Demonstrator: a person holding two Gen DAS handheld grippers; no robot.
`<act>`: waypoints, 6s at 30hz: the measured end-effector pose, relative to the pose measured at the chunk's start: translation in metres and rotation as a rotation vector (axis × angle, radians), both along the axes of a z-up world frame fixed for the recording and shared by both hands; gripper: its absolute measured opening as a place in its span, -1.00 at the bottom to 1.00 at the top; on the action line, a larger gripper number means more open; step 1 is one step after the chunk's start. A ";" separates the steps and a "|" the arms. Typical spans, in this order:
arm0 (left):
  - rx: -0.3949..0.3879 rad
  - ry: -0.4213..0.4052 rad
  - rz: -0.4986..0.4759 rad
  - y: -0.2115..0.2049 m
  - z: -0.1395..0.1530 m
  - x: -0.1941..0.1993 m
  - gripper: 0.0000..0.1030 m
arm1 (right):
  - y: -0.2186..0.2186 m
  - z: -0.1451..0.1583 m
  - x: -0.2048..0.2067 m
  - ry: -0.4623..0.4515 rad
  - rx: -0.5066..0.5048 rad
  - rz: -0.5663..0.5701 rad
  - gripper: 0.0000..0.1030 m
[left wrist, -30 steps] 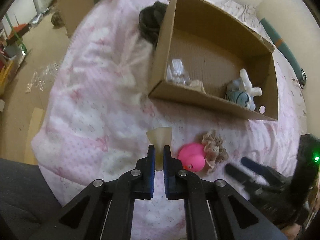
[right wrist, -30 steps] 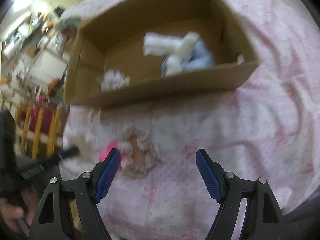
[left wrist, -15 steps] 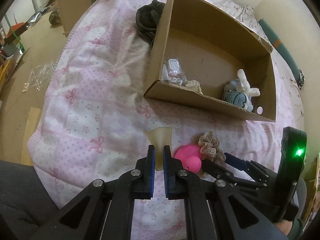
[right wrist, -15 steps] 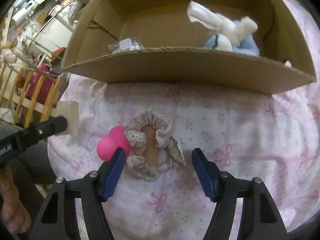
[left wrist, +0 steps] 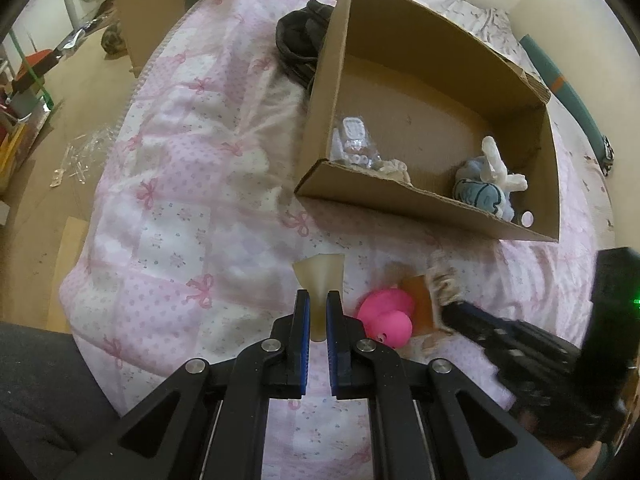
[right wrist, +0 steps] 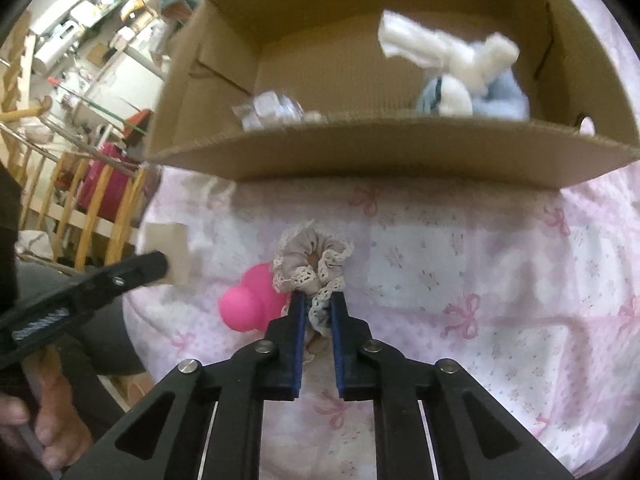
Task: Organize soft objects
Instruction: 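Lift the lace scrunchie into the box and open the right gripper, then withdraw both grippers from the box toward the pink duck and tan cylinder, then grasp the pink rubber duck with the left gripper while the right gripper grasps the tan cylinder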
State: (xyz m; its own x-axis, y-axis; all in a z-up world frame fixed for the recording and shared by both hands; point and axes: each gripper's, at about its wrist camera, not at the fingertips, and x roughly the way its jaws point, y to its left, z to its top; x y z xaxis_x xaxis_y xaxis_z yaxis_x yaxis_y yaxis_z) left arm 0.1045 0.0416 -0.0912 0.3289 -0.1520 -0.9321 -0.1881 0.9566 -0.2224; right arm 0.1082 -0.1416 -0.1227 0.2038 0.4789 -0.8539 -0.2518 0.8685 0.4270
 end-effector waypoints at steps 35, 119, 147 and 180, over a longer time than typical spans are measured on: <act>0.150 -0.337 -0.135 -0.026 0.086 0.061 -0.87 | -0.065 0.113 0.039 -0.362 0.116 -0.150 -0.75; 0.215 -0.318 -0.121 -0.024 0.066 0.017 0.29 | -0.070 0.076 0.029 -0.280 0.048 -0.212 0.47; 0.054 0.025 -0.198 -0.032 -0.011 0.001 0.28 | -0.074 0.057 -0.020 -0.150 0.016 -0.327 0.47; 0.126 0.061 -0.036 0.001 -0.009 0.009 -0.34 | 0.014 -0.008 0.006 -0.001 -0.132 -0.020 0.08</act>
